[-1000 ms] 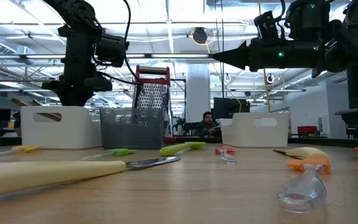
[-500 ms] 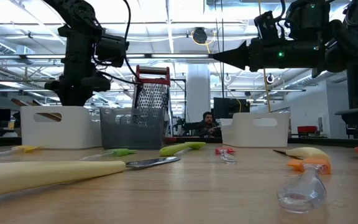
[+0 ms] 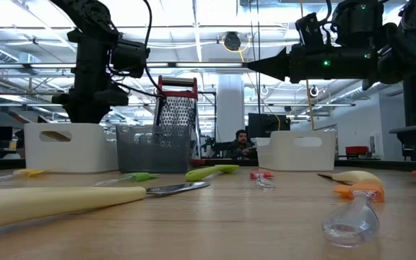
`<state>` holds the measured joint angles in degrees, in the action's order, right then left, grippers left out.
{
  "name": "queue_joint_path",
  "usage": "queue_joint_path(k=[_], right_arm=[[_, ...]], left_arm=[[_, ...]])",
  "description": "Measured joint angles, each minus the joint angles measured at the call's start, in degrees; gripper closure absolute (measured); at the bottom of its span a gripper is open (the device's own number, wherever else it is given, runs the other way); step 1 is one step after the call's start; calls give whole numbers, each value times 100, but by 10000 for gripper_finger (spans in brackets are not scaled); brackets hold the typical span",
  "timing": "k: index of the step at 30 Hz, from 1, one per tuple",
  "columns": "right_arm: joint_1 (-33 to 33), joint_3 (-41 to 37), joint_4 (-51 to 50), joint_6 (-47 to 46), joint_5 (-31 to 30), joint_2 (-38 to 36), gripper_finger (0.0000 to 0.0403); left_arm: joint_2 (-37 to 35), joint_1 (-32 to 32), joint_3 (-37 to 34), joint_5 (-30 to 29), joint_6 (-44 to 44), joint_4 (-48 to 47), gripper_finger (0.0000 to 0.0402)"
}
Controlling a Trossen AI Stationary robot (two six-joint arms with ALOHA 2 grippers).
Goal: Pick & Place Kitchen Items
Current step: Put the red serving spoon into the left white bin
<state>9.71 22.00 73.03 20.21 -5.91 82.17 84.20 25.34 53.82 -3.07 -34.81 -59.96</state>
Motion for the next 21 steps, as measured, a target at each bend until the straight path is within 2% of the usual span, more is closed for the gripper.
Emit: queue_joint_path(k=[15,21], right_arm=[[0,0,-1,0,1,0,273],[1,0,-1,0,1,0,273]], left_arm=[[0,0,0,12,-64,3,293],[0,2,0,756,-168,4,293]])
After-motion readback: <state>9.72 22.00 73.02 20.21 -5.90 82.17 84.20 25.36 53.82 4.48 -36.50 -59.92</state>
